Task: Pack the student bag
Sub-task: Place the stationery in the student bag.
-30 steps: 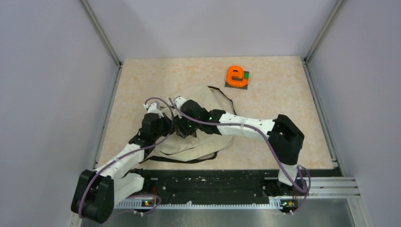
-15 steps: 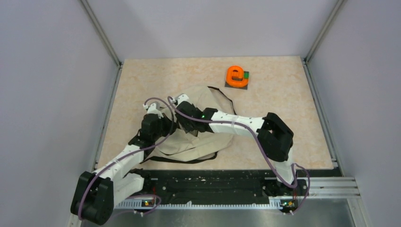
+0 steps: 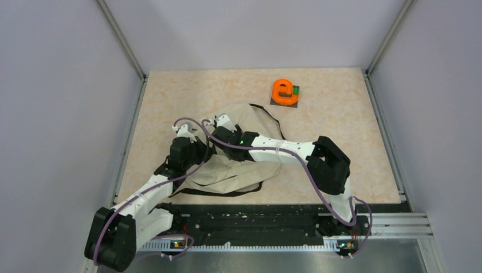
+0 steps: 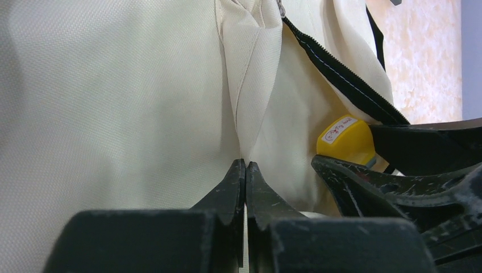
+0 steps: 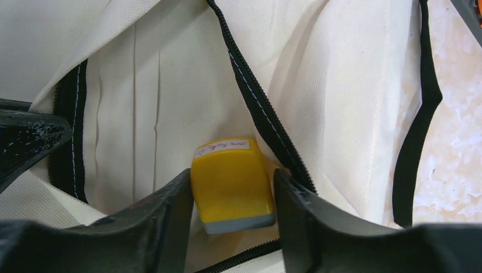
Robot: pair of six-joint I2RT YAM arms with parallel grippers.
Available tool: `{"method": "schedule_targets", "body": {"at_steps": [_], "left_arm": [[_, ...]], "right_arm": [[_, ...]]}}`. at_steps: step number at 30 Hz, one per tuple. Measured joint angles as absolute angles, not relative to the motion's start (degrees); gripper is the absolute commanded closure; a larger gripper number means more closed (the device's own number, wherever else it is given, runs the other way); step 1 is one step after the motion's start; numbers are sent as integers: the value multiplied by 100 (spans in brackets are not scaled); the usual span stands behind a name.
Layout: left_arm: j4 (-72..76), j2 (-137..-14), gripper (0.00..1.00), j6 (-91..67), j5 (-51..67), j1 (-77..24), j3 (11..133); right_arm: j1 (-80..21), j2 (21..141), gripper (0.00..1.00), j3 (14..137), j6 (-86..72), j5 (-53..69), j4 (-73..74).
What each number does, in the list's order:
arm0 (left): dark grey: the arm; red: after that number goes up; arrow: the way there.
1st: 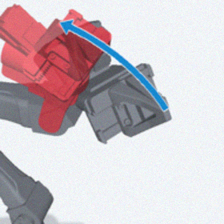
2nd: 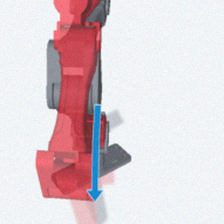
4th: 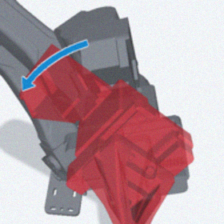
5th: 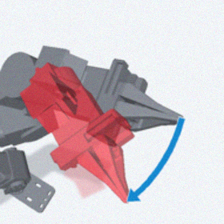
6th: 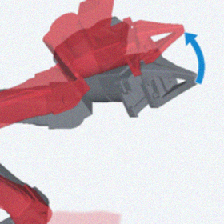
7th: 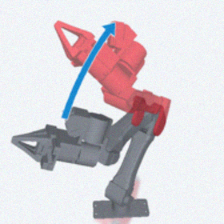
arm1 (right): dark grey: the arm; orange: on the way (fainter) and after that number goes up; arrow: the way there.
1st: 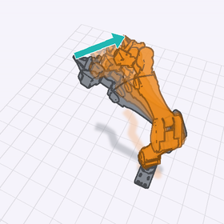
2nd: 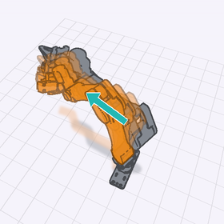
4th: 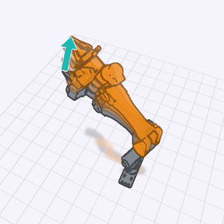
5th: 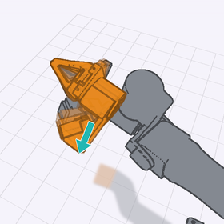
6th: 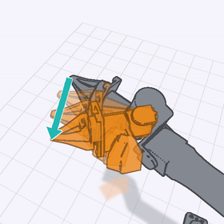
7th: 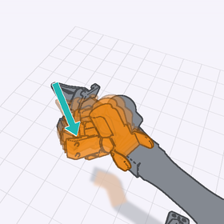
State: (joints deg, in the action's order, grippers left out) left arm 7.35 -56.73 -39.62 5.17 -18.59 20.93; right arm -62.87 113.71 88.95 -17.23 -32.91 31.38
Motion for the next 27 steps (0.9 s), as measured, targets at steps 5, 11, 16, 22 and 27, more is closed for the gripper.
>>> {"method": "schedule_targets", "body": {"at_steps": [5, 11, 16, 22, 27], "left_arm": [[735, -5673, 100, -3997, 534, -1859, 2093], [735, -5673, 100, -4027, 541, -1859, 2093], [735, -5675, 100, -4038, 561, -1859, 2093], [738, -5677, 100, -4034, 635, -1859, 2093], [738, -5690, 100, -4032, 676, -1857, 2093]], "right_arm": [[-6292, 11371, 30, 8899, -1785, -3361, 3140], [-6292, 11371, 30, 8899, -1806, -3389, 3135], [-6289, 11201, 30, 8764, -1730, -3041, 2971], [-6289, 10138, 30, 7983, -1586, -1984, 2292], [-6289, 9474, 30, 7771, -1507, -1232, 1769]]}}
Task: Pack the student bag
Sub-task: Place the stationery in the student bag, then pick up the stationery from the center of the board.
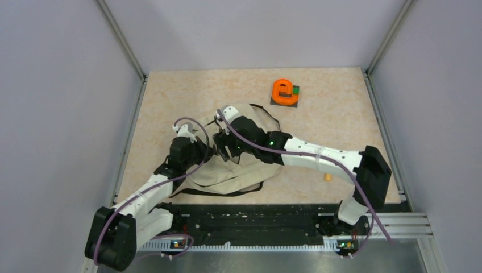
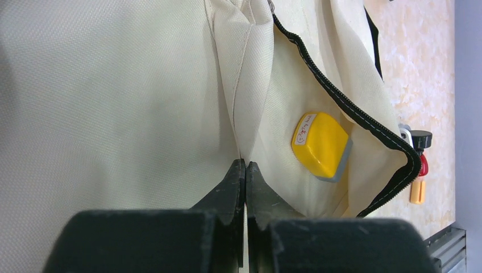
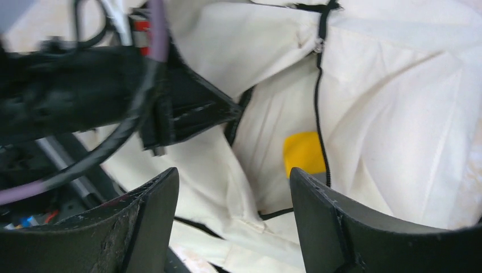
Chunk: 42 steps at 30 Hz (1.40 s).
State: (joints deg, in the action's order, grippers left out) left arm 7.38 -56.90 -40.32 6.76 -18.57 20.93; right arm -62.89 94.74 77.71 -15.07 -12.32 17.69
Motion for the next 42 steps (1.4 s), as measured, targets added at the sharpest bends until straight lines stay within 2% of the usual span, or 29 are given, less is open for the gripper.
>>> {"method": "schedule_targets", "body": {"at_steps": [5, 11, 14, 22, 28, 37, 42], "left_arm": [[735, -5714, 100, -4025, 690, -1857, 2095], [735, -5714, 100, -3983, 709, -1857, 2095], [735, -5714, 100, -3948, 716, -1857, 2095], [735, -5712, 100, -3885, 727, -1857, 2095], [733, -5712, 100, -3879, 727, -1857, 2095], [733, -5712, 100, -3835, 727, -1857, 2095], [733, -5712, 100, -3774, 727, -1857, 2095]], "right_arm": [[-6283, 8927, 29, 7424, -1496, -821, 1522], [-5959, 8134, 28, 6858, -1568, -1000, 1741], [-5273, 7745, 29, 6438, -1721, -1066, 1890], [-2676, 7059, 30, 5081, -2311, -1092, 2403], [-1243, 6630, 29, 4239, -2727, -1243, 2547], [-141, 6108, 43, 3275, -3529, -1704, 2530], [-56, 6241, 45, 3148, -3590, -1632, 2506]]}}
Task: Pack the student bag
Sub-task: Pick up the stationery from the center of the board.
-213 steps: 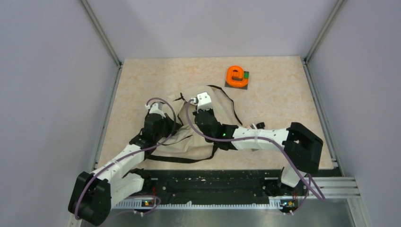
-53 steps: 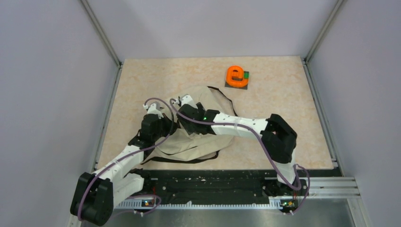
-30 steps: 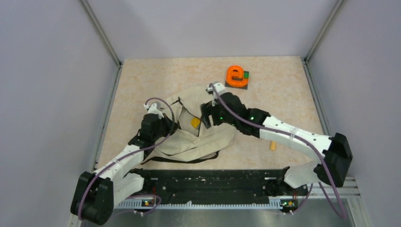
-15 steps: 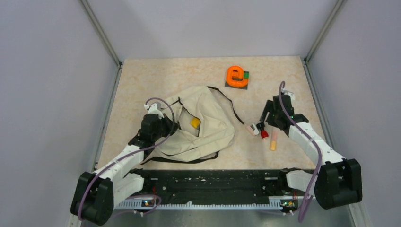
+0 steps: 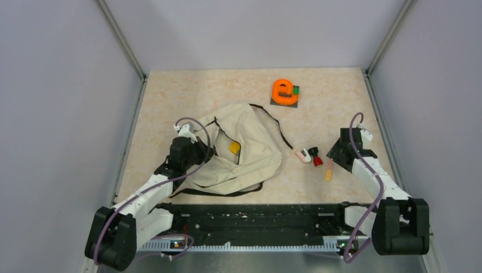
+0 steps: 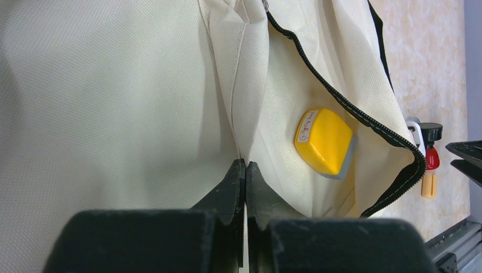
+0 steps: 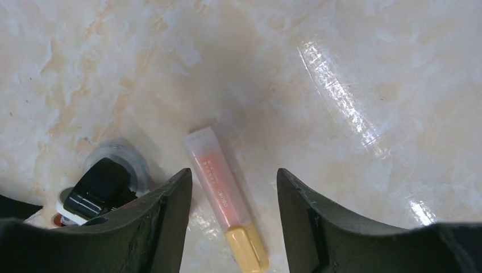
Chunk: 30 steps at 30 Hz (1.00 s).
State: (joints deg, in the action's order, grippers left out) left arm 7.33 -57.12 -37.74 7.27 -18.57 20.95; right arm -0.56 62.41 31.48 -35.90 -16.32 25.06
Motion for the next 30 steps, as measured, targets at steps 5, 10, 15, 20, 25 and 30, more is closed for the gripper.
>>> {"method": "schedule_targets", "body": {"at_steps": [5, 10, 15, 20, 25, 30], "left_arm": [[733, -5712, 100, -3756, 727, -1857, 2099], [733, -5717, 100, -3756, 729, -1857, 2102], [735, -5723, 100, -3758, 733, -1857, 2102], [738, -5767, 100, -3758, 746, -1857, 2108], [735, -5769, 100, -3758, 764, -1857, 2123], [735, -5769, 100, -3758, 766, -1857, 2123]], "right_arm": [[-56, 6460, 44, 3148, -3395, -1448, 2486], [-56, 6792, 44, 3159, -3216, -1286, 2493], [-56, 6914, 45, 3162, -3100, -1164, 2488], [-75, 7161, 57, 3304, -2969, -1160, 2482], [-99, 7203, 72, 3317, -2897, -1164, 2443], [-99, 7214, 91, 3317, -2853, -1087, 2403]]}}
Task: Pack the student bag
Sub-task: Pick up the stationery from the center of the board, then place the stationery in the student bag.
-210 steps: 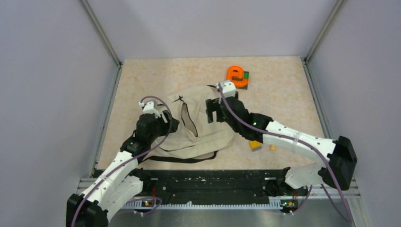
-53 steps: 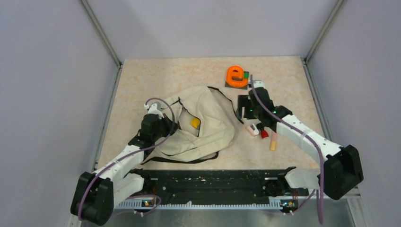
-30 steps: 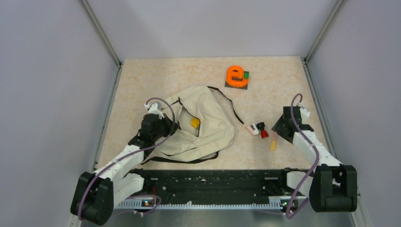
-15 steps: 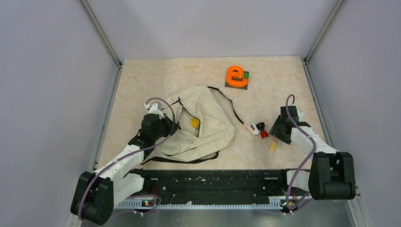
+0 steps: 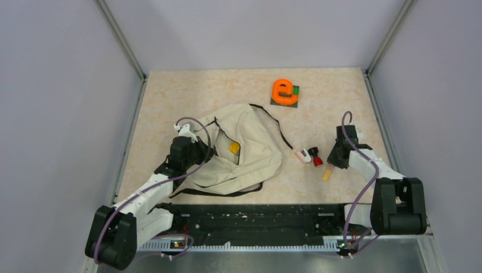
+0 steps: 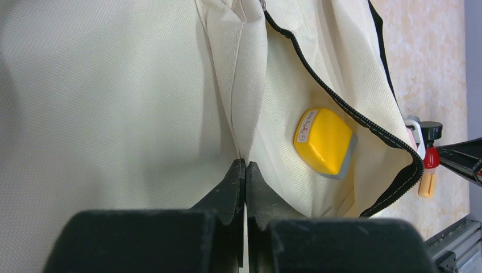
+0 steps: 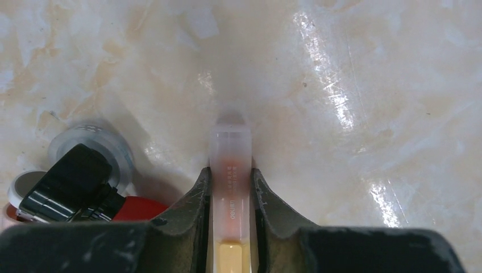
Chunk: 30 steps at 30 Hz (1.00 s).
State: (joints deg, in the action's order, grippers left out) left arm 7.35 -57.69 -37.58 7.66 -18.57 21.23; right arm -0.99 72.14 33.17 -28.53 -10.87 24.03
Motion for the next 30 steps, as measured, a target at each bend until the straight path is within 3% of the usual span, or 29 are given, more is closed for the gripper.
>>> {"method": "schedule_targets", "body": {"at_steps": [3, 17, 24, 30], "left_arm": [[735, -5769, 100, -3758, 766, -1857, 2126], [731, -5747, 100, -3758, 781, -1857, 2126], [733, -5682, 100, -3774, 838, -1852, 2126], [733, -5634, 100, -3826, 950, -1839, 2126]], "right_arm": [[-99, 7207, 100, 3317, -2825, -1041, 2379], [-556, 5304, 100, 3953, -2390, -646, 2696], [-2963, 5376, 100, 4517, -1994, -489, 1509], [-5236, 6600, 100, 5011, -1041, -895, -110]]}}
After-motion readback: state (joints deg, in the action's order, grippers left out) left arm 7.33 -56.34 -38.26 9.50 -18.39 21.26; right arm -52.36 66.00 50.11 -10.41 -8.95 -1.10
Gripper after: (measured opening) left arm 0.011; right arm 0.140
